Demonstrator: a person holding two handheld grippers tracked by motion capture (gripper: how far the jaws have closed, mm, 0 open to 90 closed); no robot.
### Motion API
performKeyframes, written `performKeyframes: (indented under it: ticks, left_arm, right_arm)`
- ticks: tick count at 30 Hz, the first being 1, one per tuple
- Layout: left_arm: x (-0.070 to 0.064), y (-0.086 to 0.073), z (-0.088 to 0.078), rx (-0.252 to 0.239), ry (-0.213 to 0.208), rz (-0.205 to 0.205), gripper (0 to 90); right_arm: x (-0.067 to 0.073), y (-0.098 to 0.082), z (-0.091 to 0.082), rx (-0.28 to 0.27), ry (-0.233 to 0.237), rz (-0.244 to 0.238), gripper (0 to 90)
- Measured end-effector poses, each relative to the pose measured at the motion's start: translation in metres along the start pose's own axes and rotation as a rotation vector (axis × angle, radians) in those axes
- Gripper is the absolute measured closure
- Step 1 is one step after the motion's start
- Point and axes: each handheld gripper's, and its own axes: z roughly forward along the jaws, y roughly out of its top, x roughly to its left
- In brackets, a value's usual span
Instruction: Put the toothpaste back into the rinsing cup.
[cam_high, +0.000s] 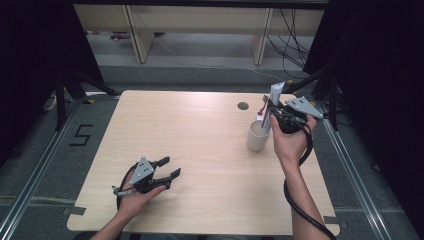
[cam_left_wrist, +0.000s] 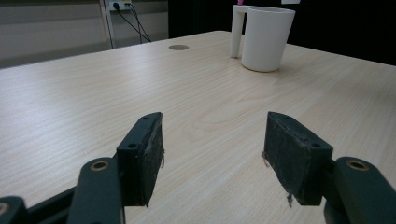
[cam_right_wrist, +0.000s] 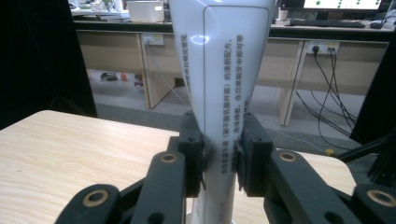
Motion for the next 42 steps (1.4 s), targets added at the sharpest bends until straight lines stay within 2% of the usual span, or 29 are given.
performKeyframes:
  ticks: [2, 3, 8, 14, 15, 16, 17, 18, 20, 24, 25, 35, 36, 41, 42]
  left_arm:
    - [0.0, 0.0, 0.0, 0.0, 0.0, 0.0, 37.3]
    - [0.0, 0.0, 0.0, 0.0, 0.0, 0.001, 37.3]
    - [0.0, 0.0, 0.0, 0.002, 0.0, 0.001, 37.3]
    - [0.0, 0.0, 0.0, 0.001, -0.001, -0.001, 37.3]
    - [0.0, 0.0, 0.0, -0.001, -0.002, -0.001, 37.3]
    - [0.0, 0.0, 0.0, -0.001, -0.002, -0.001, 37.3]
    - [0.0, 0.0, 0.0, -0.001, -0.002, -0.001, 37.3]
    - [0.0, 0.0, 0.0, -0.001, -0.003, -0.002, 37.3]
    - [0.0, 0.0, 0.0, 0.001, -0.002, 0.0, 37.3]
    - [0.0, 0.0, 0.0, -0.001, -0.002, -0.002, 37.3]
    - [0.0, 0.0, 0.0, 0.0, -0.002, -0.001, 37.3]
    - [0.0, 0.0, 0.0, 0.002, -0.001, 0.001, 37.3]
    - [0.0, 0.0, 0.0, 0.002, -0.001, 0.001, 37.3]
    - [0.0, 0.0, 0.0, 0.0, -0.002, -0.001, 37.4]
    - [0.0, 0.0, 0.0, 0.002, -0.002, 0.001, 37.4]
  right_arm:
    - [0.001, -0.001, 0.002, 0.002, -0.015, -0.005, 75.0]
    - [0.002, -0.001, 0.003, 0.005, -0.013, 0.008, 74.9]
    - [0.004, -0.002, 0.009, 0.008, -0.007, 0.009, 74.9]
    - [0.005, -0.004, 0.015, 0.008, -0.008, -0.006, 74.9]
    - [0.005, -0.004, 0.015, 0.007, -0.006, -0.003, 74.9]
    - [0.007, -0.004, 0.015, 0.012, -0.012, 0.021, 74.9]
    - [0.006, -0.005, 0.017, 0.006, -0.011, 0.002, 74.9]
    - [0.006, -0.005, 0.018, 0.008, -0.007, 0.003, 74.9]
    - [0.008, -0.006, 0.018, 0.016, -0.015, 0.021, 74.9]
    - [0.006, -0.008, 0.019, 0.016, -0.01, 0.0, 74.9]
    - [0.006, -0.008, 0.019, 0.022, -0.011, 0.012, 74.9]
    - [0.005, -0.013, 0.023, 0.028, -0.011, 0.009, 74.9]
    - [0.006, -0.014, 0.023, 0.034, -0.018, 0.024, 74.8]
    - [0.004, -0.016, 0.025, 0.029, -0.017, -0.011, 74.8]
    - [0.006, -0.017, 0.025, 0.034, -0.018, 0.025, 74.8]
